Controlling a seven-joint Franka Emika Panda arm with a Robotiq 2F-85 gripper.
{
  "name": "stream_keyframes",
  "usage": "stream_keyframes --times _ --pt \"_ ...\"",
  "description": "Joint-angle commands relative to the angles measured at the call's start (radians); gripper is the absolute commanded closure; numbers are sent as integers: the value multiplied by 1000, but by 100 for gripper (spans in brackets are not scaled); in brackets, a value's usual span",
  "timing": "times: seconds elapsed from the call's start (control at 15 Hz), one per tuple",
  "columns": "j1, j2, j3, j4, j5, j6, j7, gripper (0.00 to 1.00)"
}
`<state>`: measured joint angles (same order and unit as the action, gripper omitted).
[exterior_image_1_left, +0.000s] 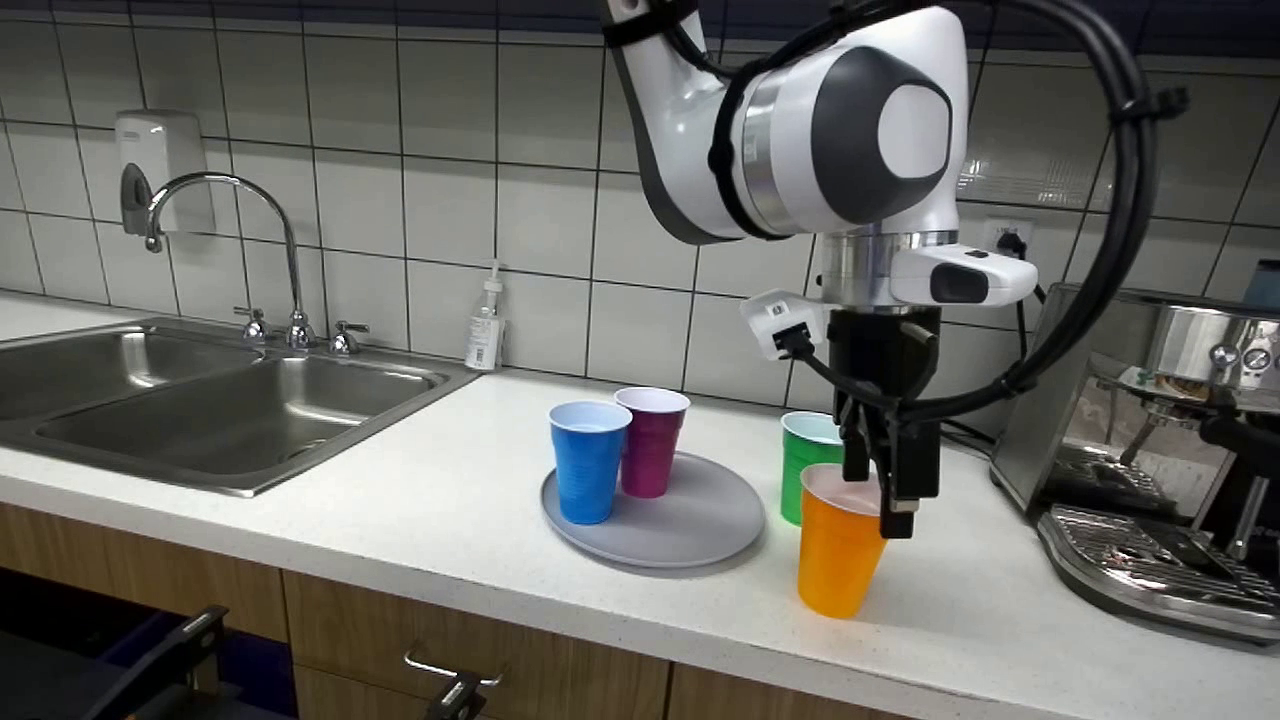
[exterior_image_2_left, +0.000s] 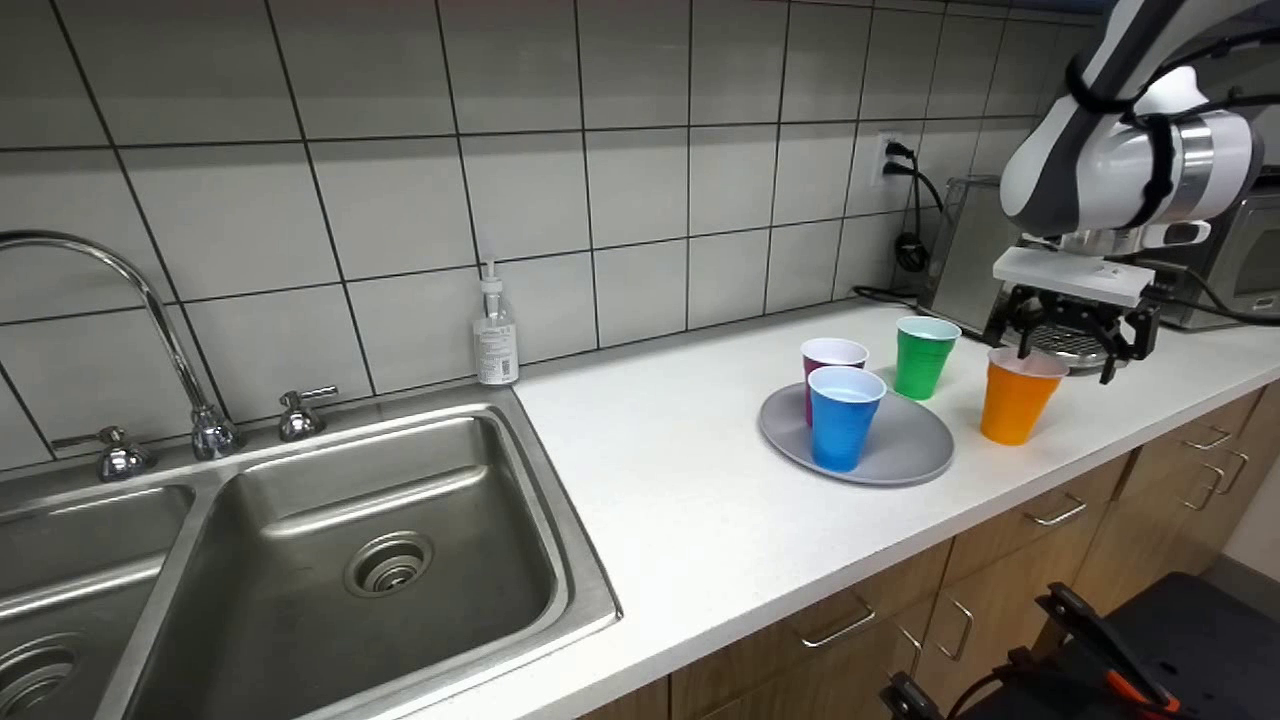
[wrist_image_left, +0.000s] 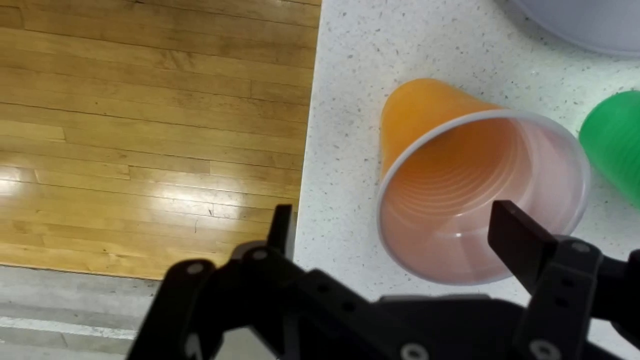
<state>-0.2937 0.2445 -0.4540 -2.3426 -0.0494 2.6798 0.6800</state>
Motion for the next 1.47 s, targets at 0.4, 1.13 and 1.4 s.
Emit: stream_keyframes --times 0.4,1.13,1.4 --pt "-17 49 29 44 121 -13 -107 0" --pt "-15 58 26 47 188 -16 -173 51" --pt "-14 53 22 42 183 -17 -181 82"
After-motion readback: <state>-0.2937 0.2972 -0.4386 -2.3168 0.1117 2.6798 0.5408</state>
